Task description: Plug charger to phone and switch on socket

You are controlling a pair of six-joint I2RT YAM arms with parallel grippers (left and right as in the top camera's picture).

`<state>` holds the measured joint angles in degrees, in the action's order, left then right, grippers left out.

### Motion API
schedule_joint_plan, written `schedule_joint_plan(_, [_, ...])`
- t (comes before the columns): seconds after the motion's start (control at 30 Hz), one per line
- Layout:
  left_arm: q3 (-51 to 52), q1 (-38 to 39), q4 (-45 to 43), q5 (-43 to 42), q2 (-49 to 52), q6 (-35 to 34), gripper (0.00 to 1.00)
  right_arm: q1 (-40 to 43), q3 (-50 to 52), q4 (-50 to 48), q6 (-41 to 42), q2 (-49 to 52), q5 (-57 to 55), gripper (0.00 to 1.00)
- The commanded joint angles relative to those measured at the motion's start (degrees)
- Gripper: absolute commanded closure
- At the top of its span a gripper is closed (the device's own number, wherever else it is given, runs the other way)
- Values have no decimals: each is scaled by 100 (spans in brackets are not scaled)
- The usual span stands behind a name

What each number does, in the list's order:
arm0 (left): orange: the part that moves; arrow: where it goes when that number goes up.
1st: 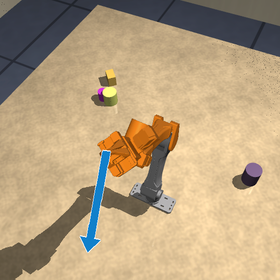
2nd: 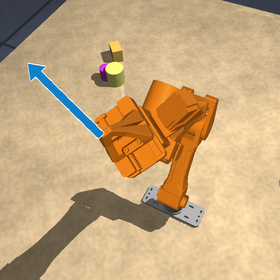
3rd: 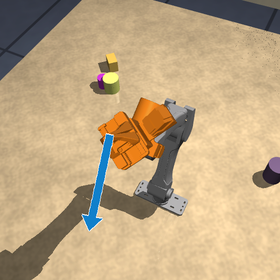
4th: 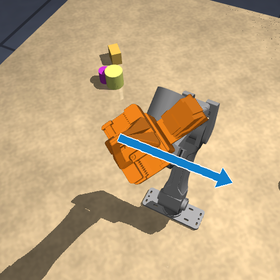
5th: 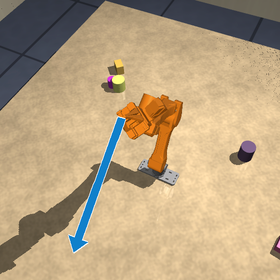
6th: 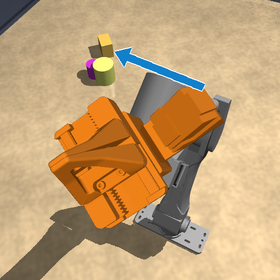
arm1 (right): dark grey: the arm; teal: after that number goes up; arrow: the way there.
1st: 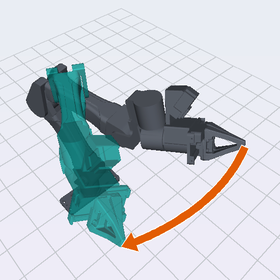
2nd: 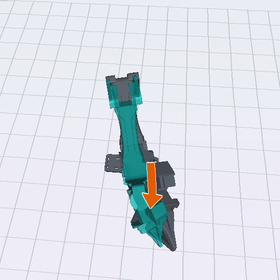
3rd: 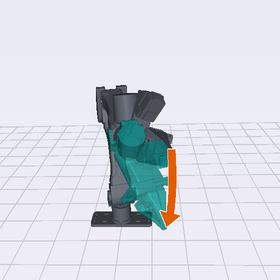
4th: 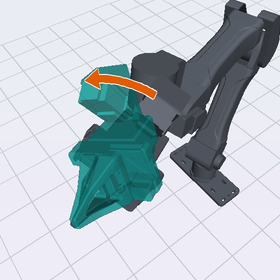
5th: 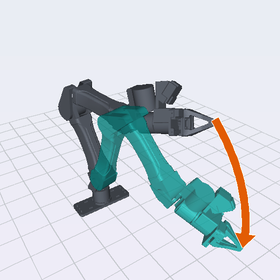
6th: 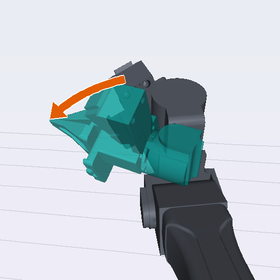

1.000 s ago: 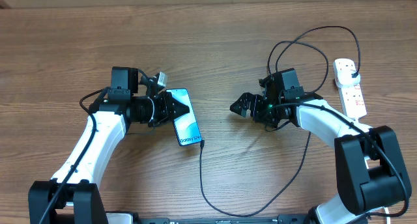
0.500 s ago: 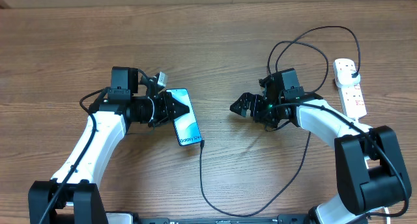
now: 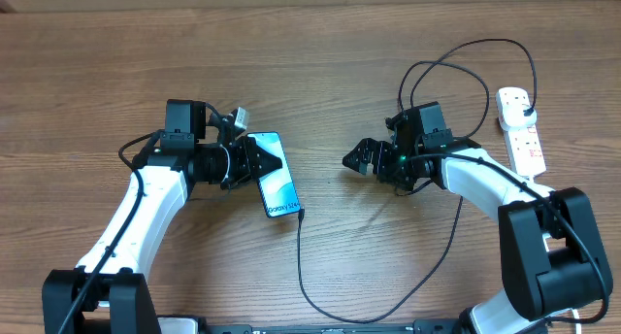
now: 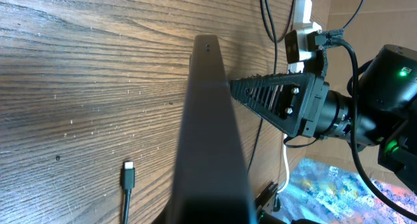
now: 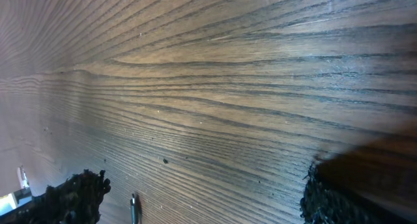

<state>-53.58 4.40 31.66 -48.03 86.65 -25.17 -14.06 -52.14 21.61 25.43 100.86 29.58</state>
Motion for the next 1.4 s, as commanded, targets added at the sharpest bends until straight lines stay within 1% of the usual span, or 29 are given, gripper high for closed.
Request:
schedule_joint_plan(0.0, [35, -15, -20, -280, -74, -15, 96, 22, 118, 107, -22, 105, -404, 0])
schedule_joint_plan(0.23, [35, -15, -20, -216, -74, -15, 96, 22, 118, 168, -26, 105, -404, 0])
schedule_joint_plan(0.53, [35, -15, 109, 350, -74, -15, 96, 22, 118, 127, -22, 105, -407, 0])
schedule_joint_plan(0.93, [35, -15, 94, 319, -72, -15, 96, 22, 118, 122, -22, 105, -404, 0])
schedule_joint_plan(1.07, [35, -15, -149, 317, -72, -15, 96, 28, 107, 109, -20, 105, -372, 0])
schedule_joint_plan(1.13, [35, -20, -363, 293, -72, -17, 96, 33, 90, 94, -22, 105, -87, 0])
schedule_joint_plan(1.27, [35, -22, -739, 188, -72, -15, 96, -7, -13, 133, -22, 103, 507, 16])
schedule_joint_plan(1.37, [35, -28, -1023, 192, -72, -11, 96, -162, -151, 323, -22, 103, 544, 30])
